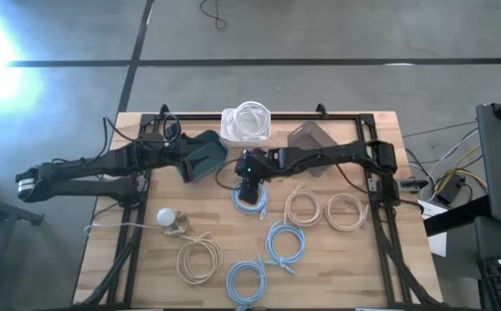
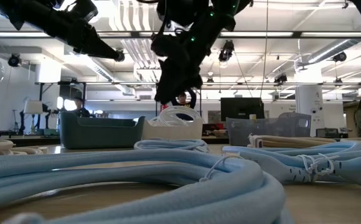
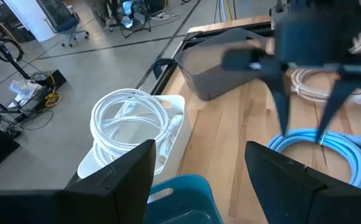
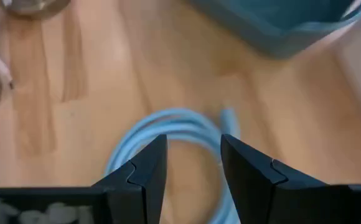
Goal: Sort HDMI cables
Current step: Put the top left blue HDMI cable into the blue bin
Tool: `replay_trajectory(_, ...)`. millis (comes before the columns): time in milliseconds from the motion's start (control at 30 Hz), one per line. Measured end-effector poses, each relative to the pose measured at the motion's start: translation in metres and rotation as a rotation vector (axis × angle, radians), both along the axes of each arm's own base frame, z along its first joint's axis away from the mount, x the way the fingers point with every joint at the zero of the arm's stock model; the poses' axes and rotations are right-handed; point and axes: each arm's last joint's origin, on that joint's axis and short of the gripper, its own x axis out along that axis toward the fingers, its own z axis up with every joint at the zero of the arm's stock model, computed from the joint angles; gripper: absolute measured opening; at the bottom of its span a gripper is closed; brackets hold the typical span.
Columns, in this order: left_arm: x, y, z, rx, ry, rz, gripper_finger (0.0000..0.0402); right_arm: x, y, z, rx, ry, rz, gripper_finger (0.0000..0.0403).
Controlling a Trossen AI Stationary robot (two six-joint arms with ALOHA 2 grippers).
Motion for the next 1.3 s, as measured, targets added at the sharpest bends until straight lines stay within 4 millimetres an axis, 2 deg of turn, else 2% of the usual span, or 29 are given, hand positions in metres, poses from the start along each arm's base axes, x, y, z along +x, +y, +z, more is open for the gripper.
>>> replay_trajectory(267,0.001,0.000,0.000,-0.009,-0.003,-0.008,0.0252,0.004,0.033,-0.037,0.110,0.098,0.074,0.0144)
replay_trajectory(433,0.001,0.000,-0.001,-0.013,0.001,-0.012,0.0252,0.002,0.049,-0.052,0.123,0.180,0.111,0.0139)
replay_trajectory(733,0.002,0.000,-0.001,-0.014,0.004,-0.014,0.0252,0.003,0.054,-0.076,0.127,0.247,0.104,0.0138)
replay_trajectory(900,0.002,0.000,-0.002,-0.017,0.005,-0.016,0.0252,0.003,0.053,-0.080,0.073,0.261,0.101,0.0118)
replay_trajectory(1067,0.003,0.000,-0.002,-0.019,0.007,-0.018,0.0252,0.003,0.053,-0.080,0.062,0.262,0.114,0.0067)
replay_trajectory(1200,0.003,-0.001,-0.002,-0.023,0.006,-0.031,0.0252,0.000,0.053,-0.074,0.063,0.270,0.132,0.0024)
replay_trajectory(1300,0.003,-0.002,-0.002,-0.039,0.002,-0.081,0.0252,-0.004,0.052,-0.066,0.057,0.290,0.147,0.0017)
